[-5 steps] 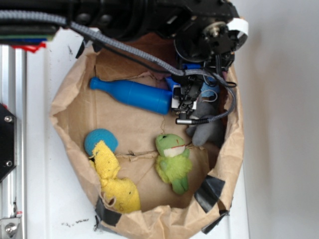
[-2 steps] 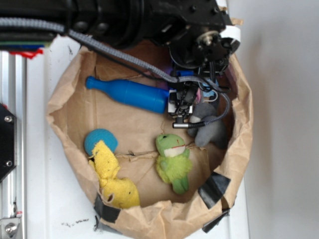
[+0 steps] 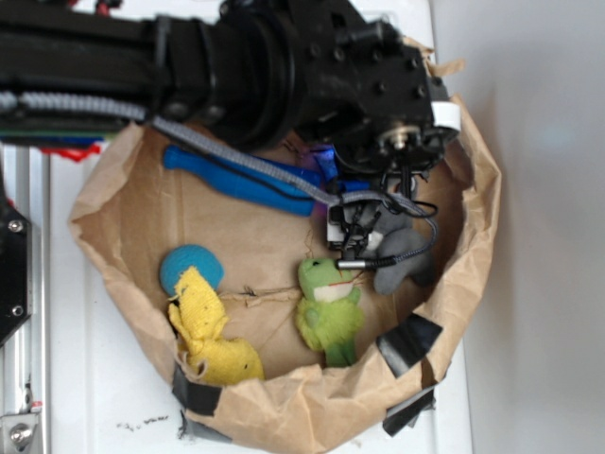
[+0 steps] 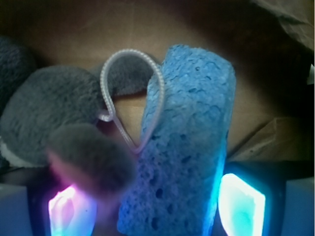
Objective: Grab the blue sponge.
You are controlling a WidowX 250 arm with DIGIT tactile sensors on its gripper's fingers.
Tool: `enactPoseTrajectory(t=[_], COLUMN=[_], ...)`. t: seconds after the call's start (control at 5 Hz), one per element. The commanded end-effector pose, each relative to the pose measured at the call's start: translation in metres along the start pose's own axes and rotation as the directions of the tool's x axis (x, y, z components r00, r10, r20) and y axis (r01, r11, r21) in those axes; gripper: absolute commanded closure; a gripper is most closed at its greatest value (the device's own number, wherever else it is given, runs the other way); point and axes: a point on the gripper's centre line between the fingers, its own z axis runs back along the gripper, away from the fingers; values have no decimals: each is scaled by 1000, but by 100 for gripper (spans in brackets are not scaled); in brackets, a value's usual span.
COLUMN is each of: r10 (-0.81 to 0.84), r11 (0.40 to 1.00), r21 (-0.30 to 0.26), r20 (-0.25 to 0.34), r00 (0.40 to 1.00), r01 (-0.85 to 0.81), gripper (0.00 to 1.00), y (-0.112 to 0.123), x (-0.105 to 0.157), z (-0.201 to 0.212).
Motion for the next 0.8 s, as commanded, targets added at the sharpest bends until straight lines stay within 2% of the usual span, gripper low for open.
enactPoseTrajectory(t=[0.0,0.2,0.4,0.6], r10=[-3,-2,5,4], r11=[1000,1000,1000,1000], r21=[20,17,14,11], r20=[69,77,76,85], r00=[998,997,997,996], r01=[2,1,-6,-5], gripper=[0,61,100,100], y=[-18,-15,-14,-14], x=[18,20,20,19], z=[-1,-3,-1,0])
